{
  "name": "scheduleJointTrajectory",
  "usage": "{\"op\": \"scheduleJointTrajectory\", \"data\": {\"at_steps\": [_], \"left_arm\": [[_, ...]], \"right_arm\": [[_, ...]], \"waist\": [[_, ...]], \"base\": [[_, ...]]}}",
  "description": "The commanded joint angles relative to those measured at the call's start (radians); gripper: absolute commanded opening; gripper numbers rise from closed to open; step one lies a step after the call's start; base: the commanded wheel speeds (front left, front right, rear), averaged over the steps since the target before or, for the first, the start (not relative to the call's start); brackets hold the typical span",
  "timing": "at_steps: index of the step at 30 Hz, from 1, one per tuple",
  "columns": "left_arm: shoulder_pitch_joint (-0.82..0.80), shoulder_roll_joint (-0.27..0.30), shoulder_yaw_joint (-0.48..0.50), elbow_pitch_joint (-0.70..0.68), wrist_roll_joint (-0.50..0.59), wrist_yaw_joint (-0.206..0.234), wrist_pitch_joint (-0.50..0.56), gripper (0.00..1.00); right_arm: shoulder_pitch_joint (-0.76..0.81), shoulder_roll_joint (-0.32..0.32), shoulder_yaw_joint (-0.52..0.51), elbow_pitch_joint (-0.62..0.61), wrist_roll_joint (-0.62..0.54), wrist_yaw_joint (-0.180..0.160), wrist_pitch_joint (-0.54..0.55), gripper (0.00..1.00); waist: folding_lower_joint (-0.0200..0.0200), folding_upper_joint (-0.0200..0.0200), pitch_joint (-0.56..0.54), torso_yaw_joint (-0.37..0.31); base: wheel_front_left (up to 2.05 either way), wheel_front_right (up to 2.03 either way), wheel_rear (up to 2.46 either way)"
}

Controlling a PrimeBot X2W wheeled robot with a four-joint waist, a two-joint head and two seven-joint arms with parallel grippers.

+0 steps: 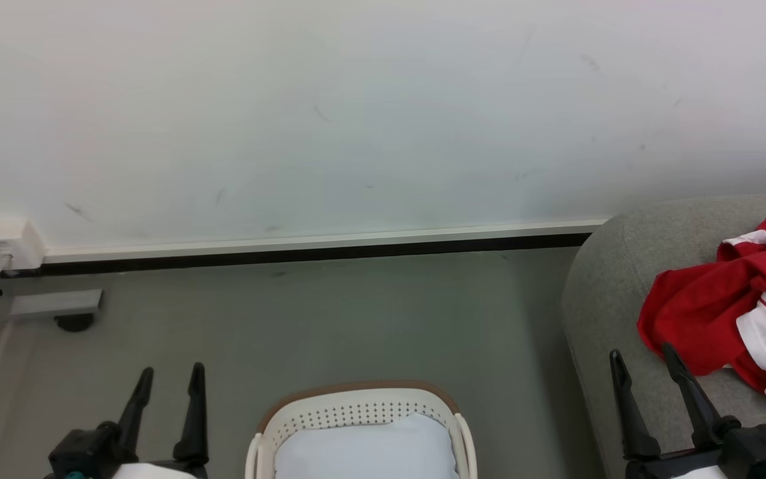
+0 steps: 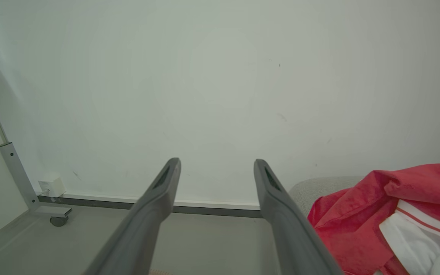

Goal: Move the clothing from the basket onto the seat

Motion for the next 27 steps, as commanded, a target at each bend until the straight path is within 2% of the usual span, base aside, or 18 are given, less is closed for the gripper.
{"op": "scheduleJointTrajectory", "data": {"at_steps": [1, 9, 10, 14, 27], "left_arm": [[0.001, -0.003, 0.003, 0.0, 0.006, -0.003, 0.0, 1.0], [-0.003, 0.001, 0.005, -0.008, 0.004, -0.003, 0.0, 1.0], [0.0, -0.004, 0.002, -0.001, 0.0, 0.0, 0.0, 0.0], [0.019, -0.013, -0.001, 0.036, -0.005, 0.0, 0.003, 0.0], [0.004, -0.015, 0.012, 0.03, -0.249, 0.0, 0.07, 0.0]], "right_arm": [[0.008, 0.002, 0.0, 0.001, -0.007, -0.003, -0.003, 1.0], [0.002, 0.007, 0.005, 0.008, 0.002, -0.003, -0.003, 1.0], [0.0, 0.005, 0.005, 0.008, 0.001, 0.0, 0.0, 0.0], [0.014, 0.006, 0.008, 0.043, 0.004, 0.0, 0.004, 0.0], [-0.001, -0.006, -0.014, 0.051, 0.261, 0.0, 0.056, 0.0]], "waist": [[0.0, -0.0001, 0.0, -0.002], [0.0, -0.0001, 0.004, -0.004], [0.0, -0.0001, 0.004, -0.004], [0.0, -0.0001, 0.004, -0.004], [0.0, -0.0001, 0.004, -0.004]], "base": [[0.0, 0.0, 0.0], [0.0, 0.0, 0.0], [0.0, 0.0, 0.0], [0.0, 0.0, 0.0], [0.0, 0.0, 0.0]]}}
